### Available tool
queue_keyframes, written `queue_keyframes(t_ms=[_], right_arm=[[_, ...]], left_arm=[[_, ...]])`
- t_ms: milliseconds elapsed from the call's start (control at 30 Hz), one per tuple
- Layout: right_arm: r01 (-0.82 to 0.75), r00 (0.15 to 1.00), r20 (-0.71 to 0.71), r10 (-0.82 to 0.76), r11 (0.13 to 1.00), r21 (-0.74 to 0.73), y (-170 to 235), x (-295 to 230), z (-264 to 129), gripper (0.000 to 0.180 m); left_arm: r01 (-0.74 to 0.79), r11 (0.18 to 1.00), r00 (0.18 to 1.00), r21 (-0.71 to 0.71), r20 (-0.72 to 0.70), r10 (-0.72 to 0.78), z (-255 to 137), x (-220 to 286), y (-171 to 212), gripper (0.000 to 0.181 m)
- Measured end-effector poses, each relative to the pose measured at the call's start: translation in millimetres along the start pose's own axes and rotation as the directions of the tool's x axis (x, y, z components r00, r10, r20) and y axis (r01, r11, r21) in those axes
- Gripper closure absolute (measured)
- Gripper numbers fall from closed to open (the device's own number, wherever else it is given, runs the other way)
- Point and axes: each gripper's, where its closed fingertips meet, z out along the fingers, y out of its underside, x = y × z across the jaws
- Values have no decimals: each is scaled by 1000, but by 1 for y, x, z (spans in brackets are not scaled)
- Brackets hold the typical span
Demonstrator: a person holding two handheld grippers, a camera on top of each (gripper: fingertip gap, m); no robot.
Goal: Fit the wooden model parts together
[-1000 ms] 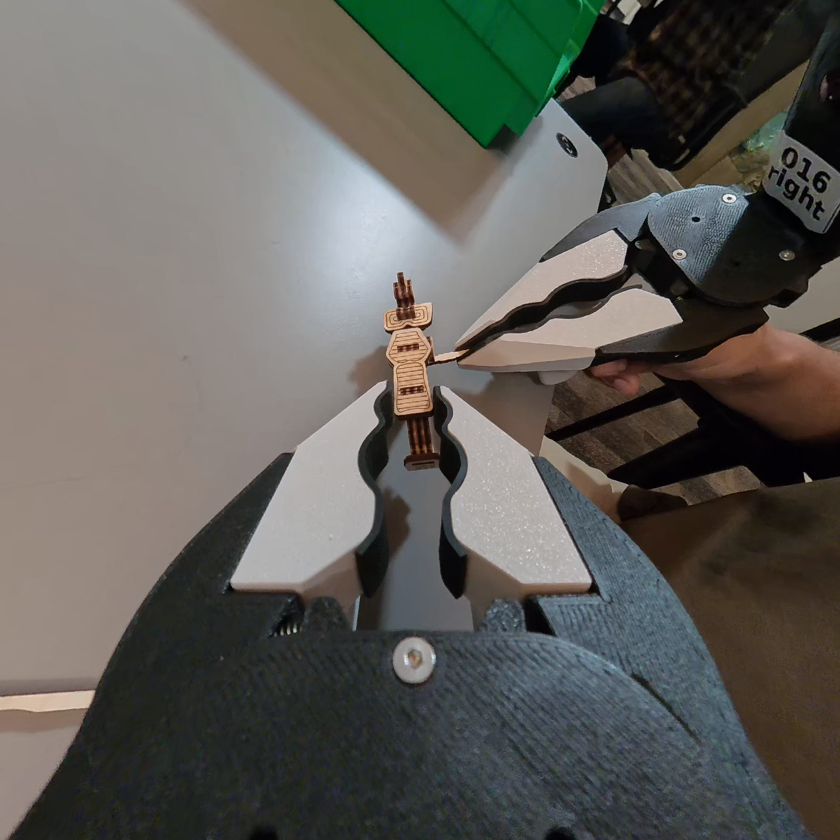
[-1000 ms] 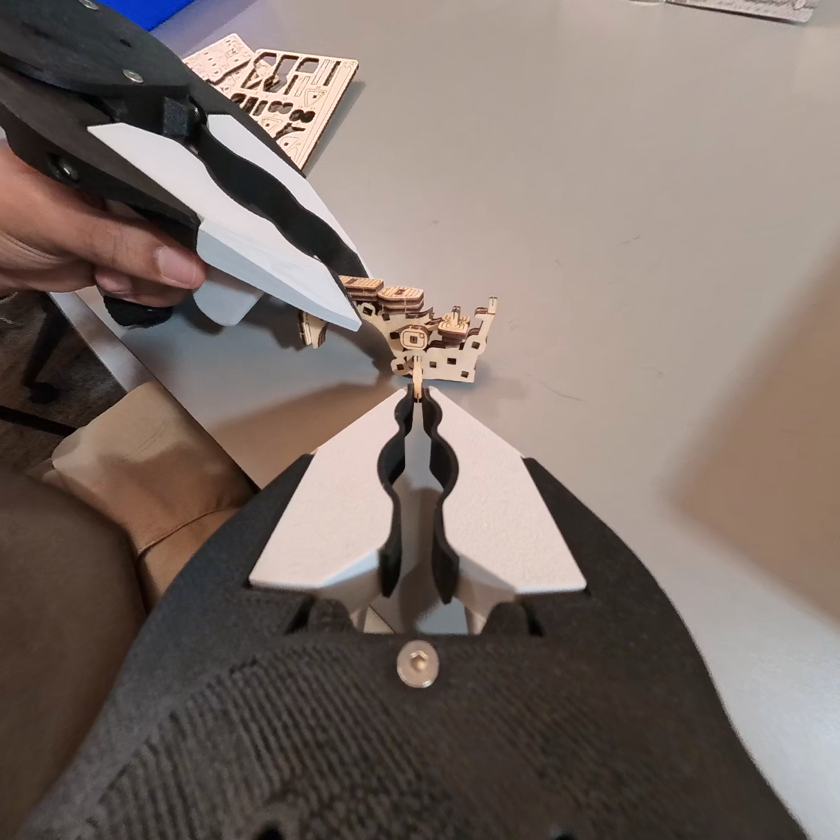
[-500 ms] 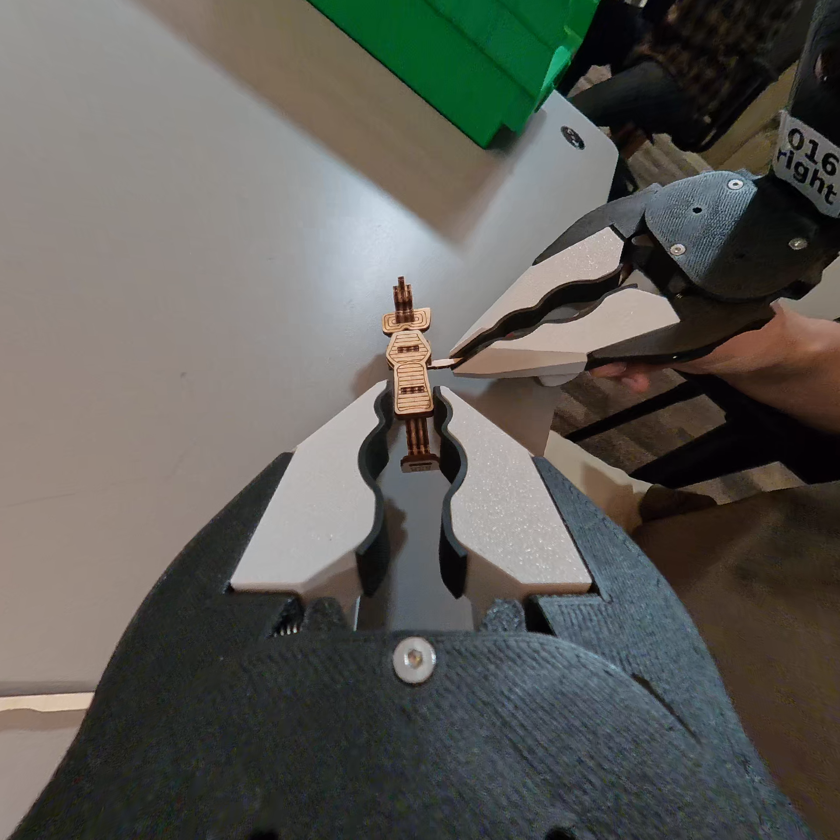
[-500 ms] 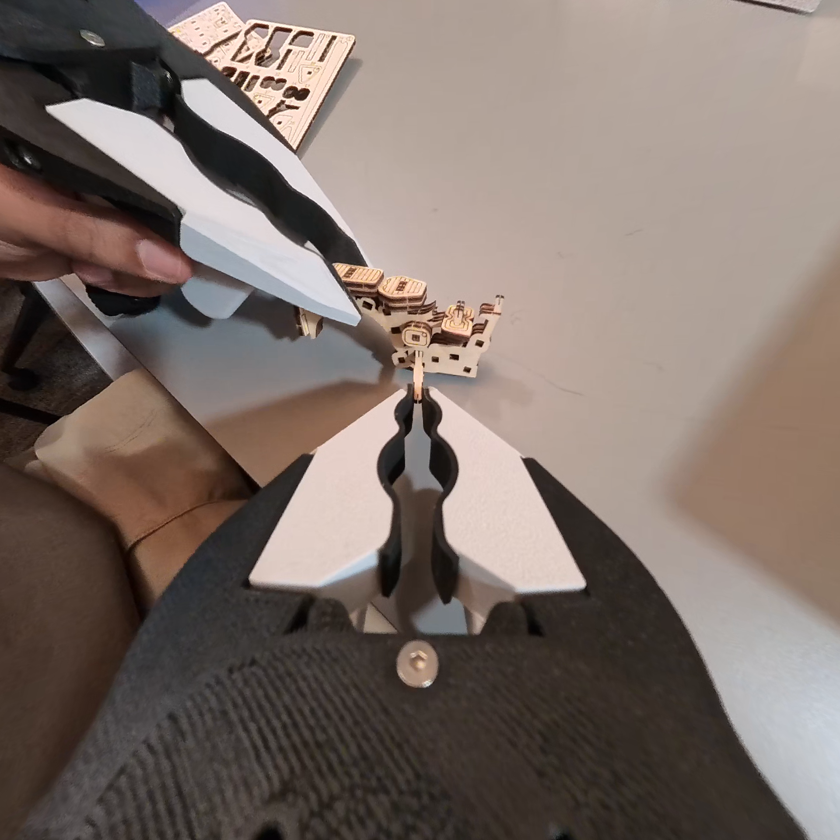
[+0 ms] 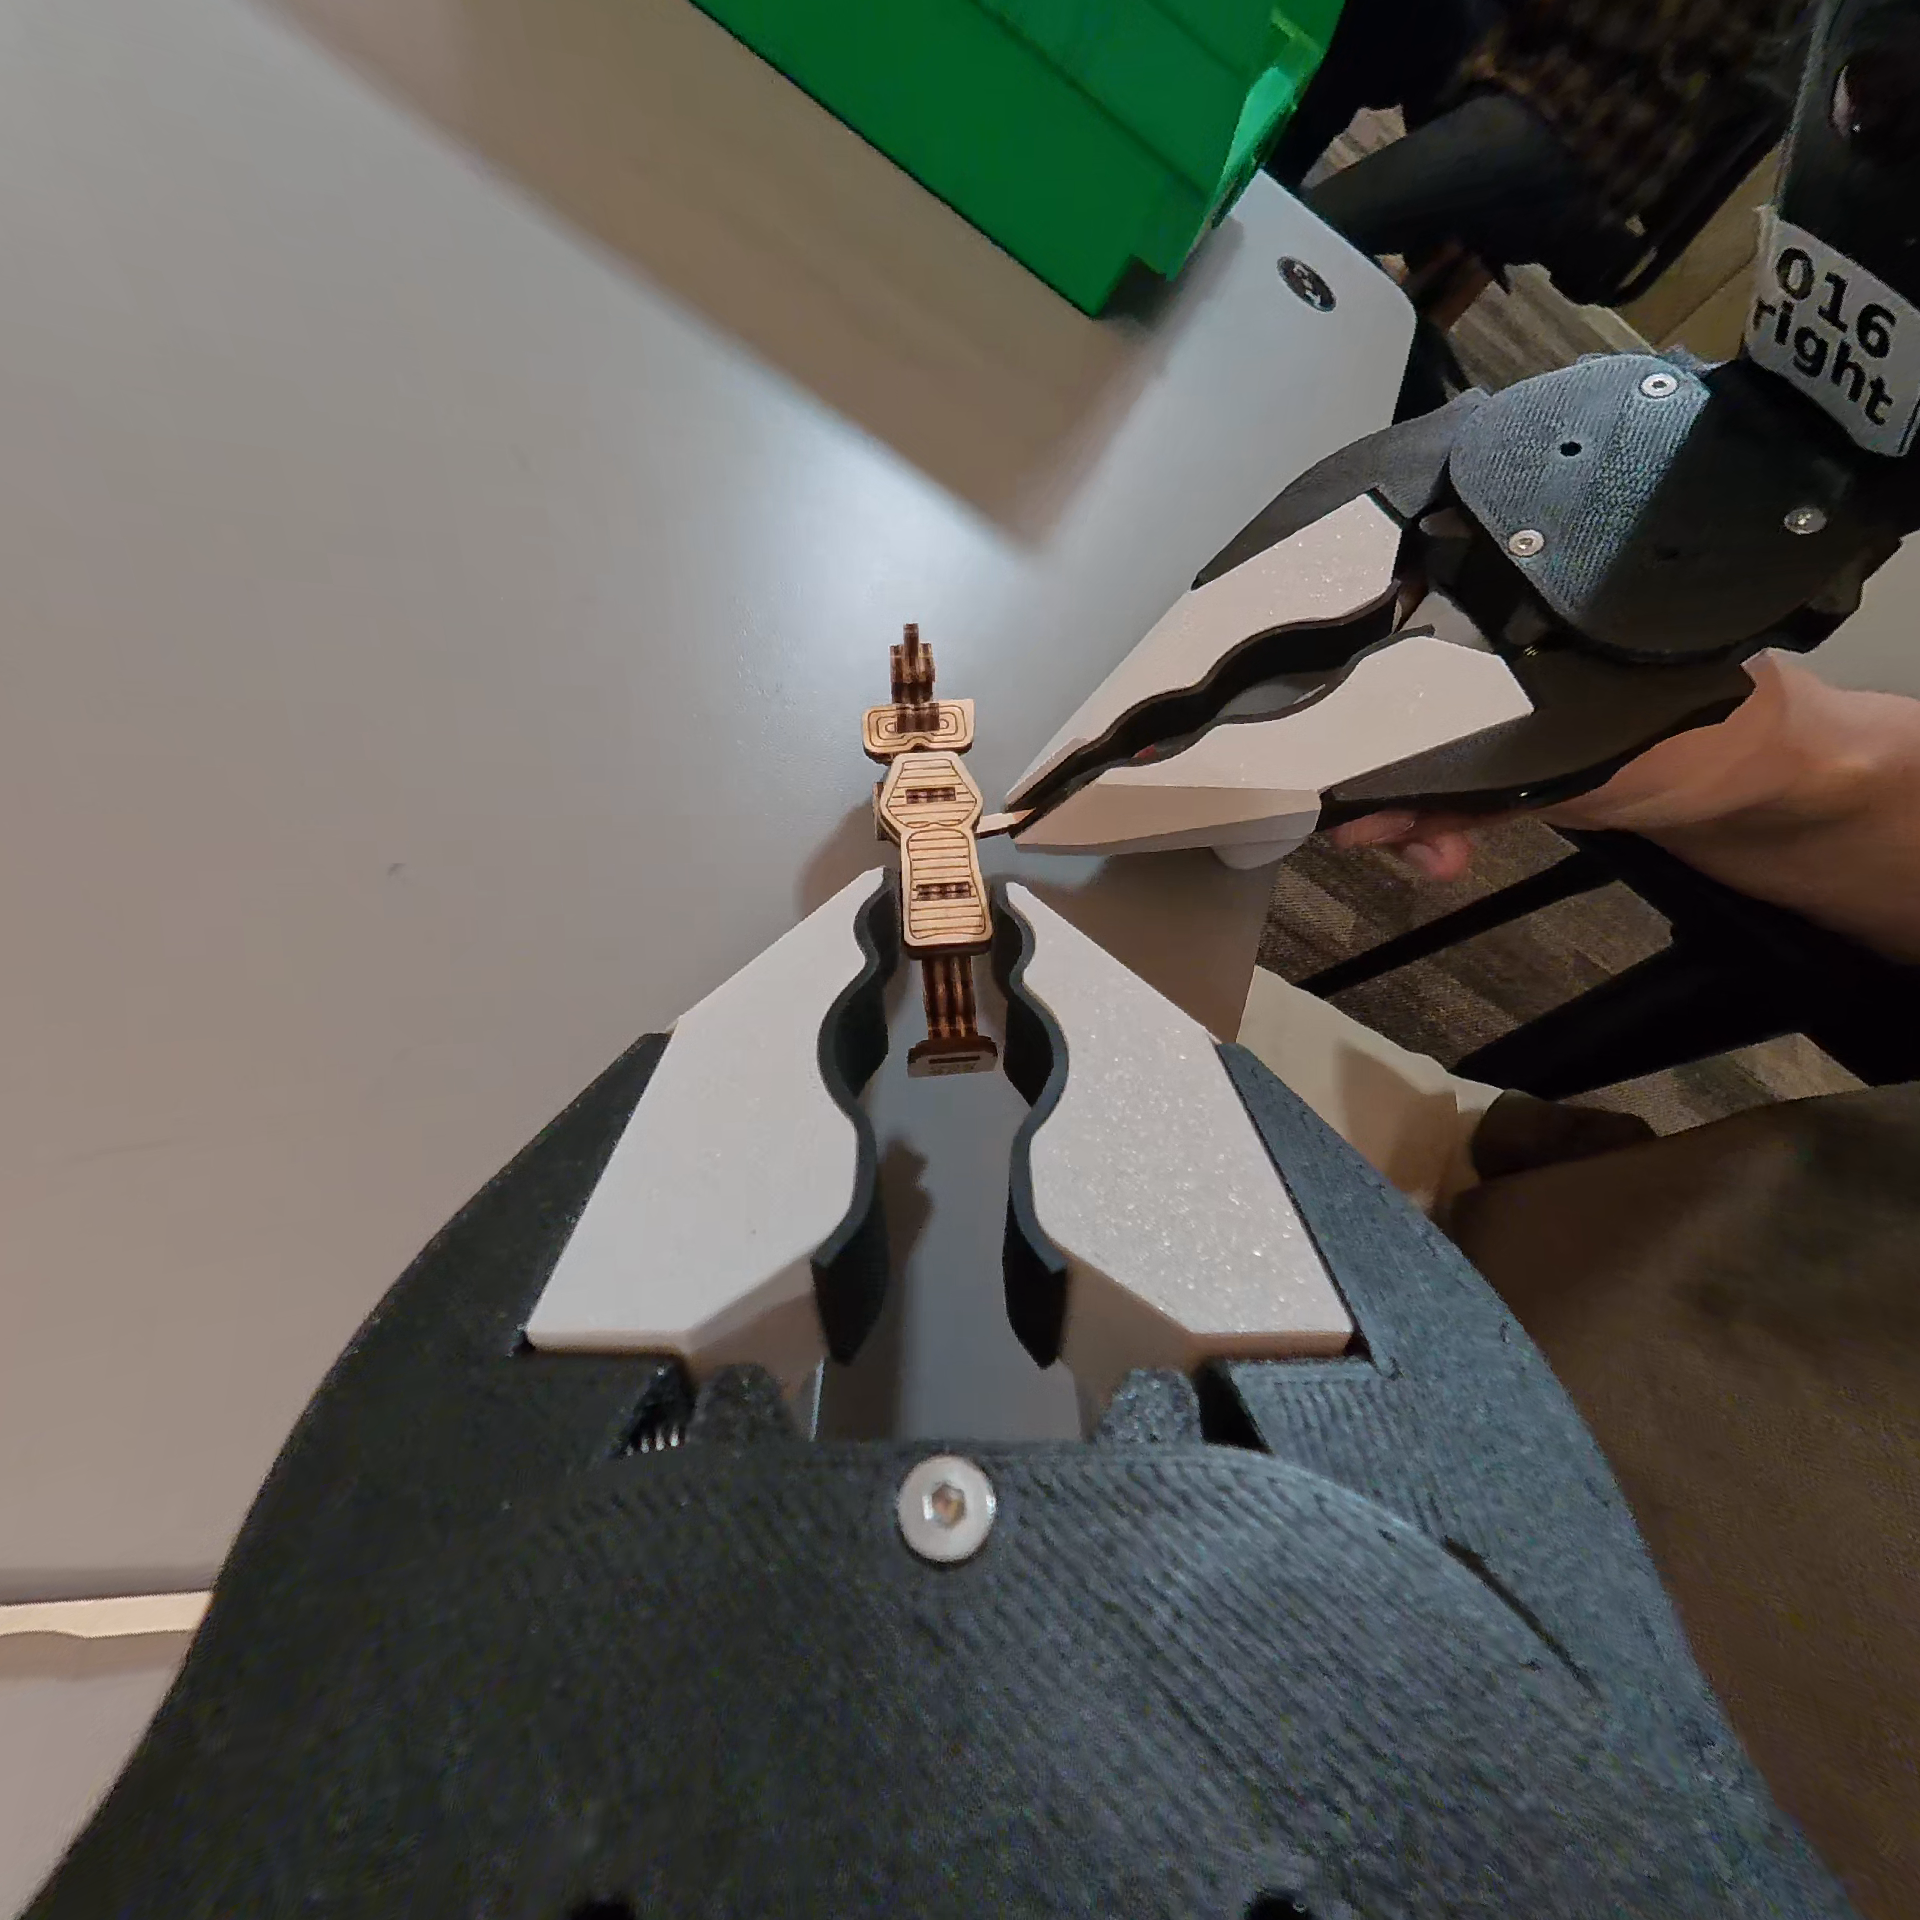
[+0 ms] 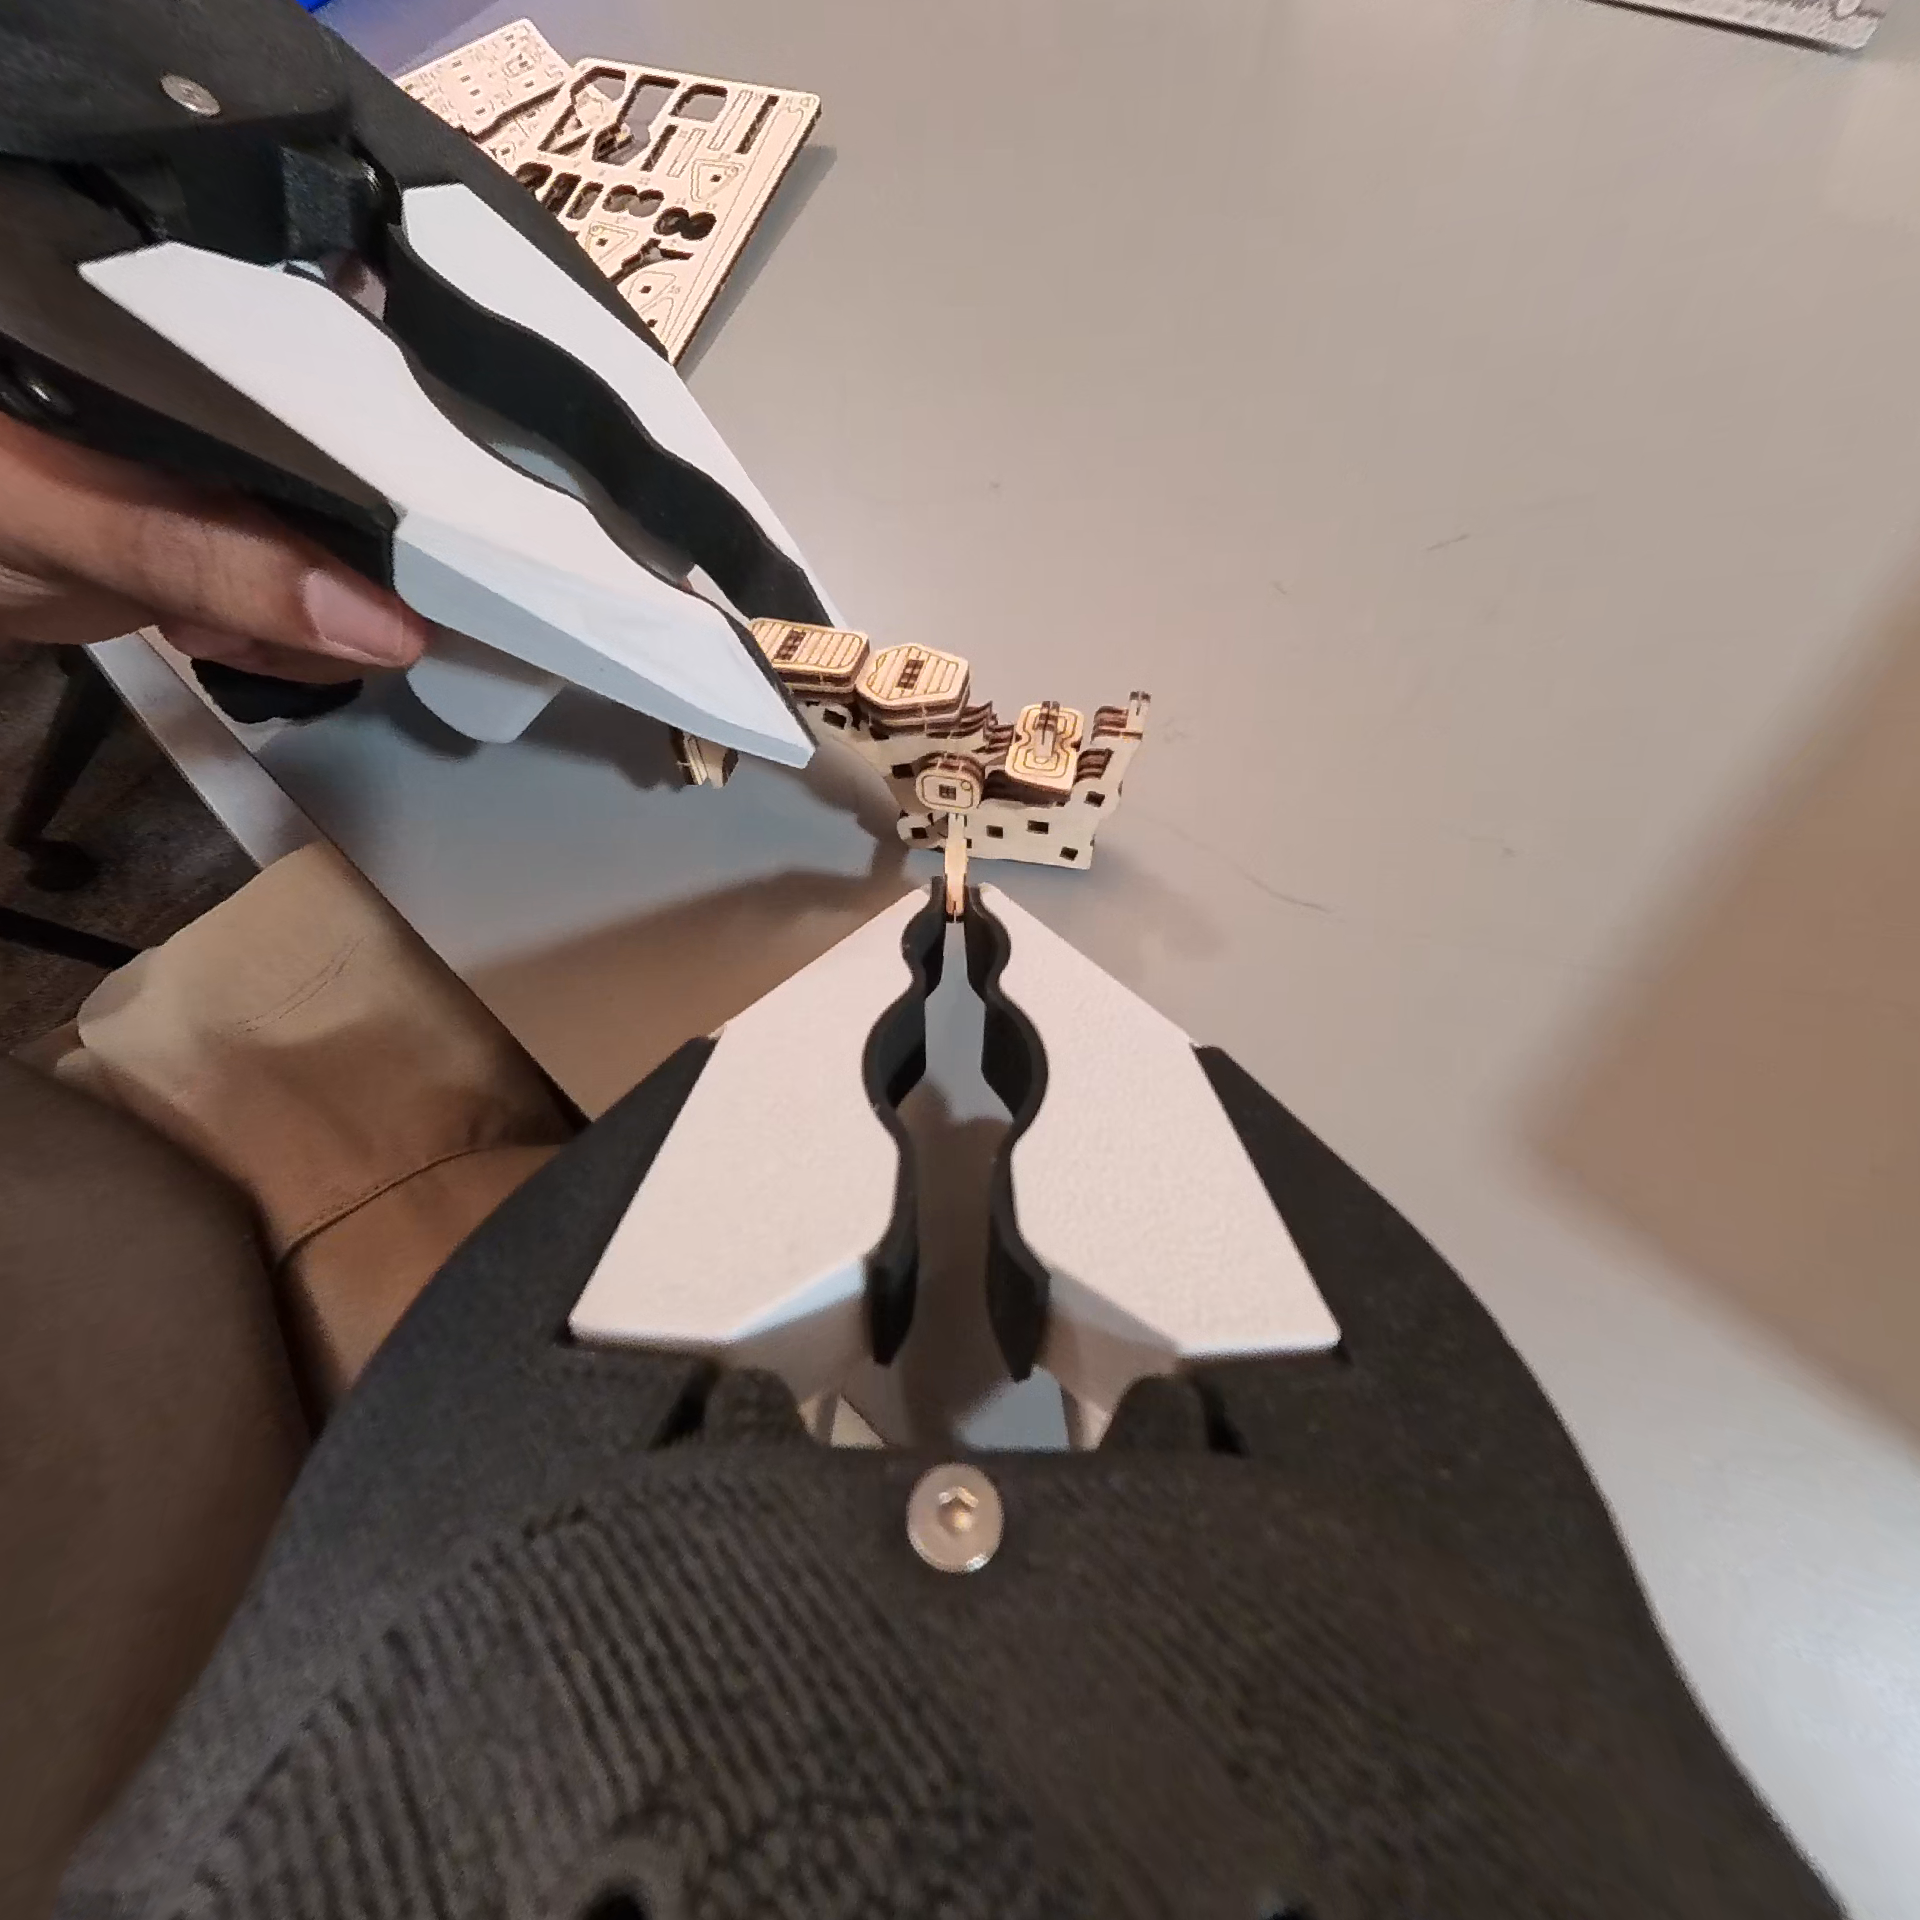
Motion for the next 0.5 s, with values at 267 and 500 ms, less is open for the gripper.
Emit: queue_keyframes(t_ms=[267,500], right_arm=[[21,1000,5,-21,1000,8,0,1,2,178],[64,998,-1,-64,998,9,0,0,2,178]], left_arm=[[45,999,998,-5,-31,-46,1,0,2,167],[102,995,988,-10,-111,-103,2,8,3,160]])
